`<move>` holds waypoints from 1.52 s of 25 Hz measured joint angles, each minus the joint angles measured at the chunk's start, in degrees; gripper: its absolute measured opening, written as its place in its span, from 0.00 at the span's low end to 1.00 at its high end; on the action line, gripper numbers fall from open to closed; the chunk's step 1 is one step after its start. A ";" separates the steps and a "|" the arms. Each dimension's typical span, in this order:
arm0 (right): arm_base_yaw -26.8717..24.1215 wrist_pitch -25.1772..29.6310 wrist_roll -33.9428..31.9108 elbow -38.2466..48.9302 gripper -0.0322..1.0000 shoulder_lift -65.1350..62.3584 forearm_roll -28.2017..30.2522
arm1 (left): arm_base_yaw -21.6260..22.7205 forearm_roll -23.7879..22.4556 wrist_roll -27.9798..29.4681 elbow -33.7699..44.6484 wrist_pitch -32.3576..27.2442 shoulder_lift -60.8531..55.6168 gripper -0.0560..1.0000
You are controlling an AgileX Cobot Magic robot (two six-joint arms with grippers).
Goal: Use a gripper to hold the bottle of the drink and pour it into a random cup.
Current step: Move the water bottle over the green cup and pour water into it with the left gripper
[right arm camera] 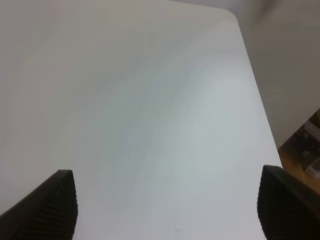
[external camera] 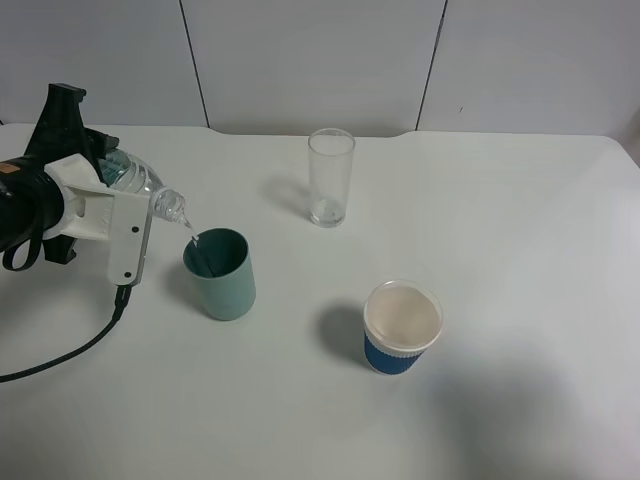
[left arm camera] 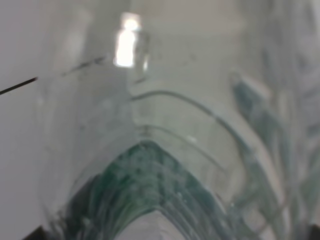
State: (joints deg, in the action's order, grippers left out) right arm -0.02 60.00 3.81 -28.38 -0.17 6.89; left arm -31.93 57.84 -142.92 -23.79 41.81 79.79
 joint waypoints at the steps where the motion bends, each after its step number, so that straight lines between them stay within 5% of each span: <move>1: 0.00 0.00 0.00 0.00 0.75 0.00 0.00 | 0.00 0.00 0.00 0.00 0.05 0.00 0.52; 38: 0.00 0.00 0.00 0.00 0.75 0.00 0.00 | 0.00 -1.30 -3.58 0.00 0.39 0.00 0.52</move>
State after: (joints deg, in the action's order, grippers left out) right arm -0.02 60.00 3.81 -28.38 -0.17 6.89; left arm -31.93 56.54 -146.50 -23.79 42.20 79.79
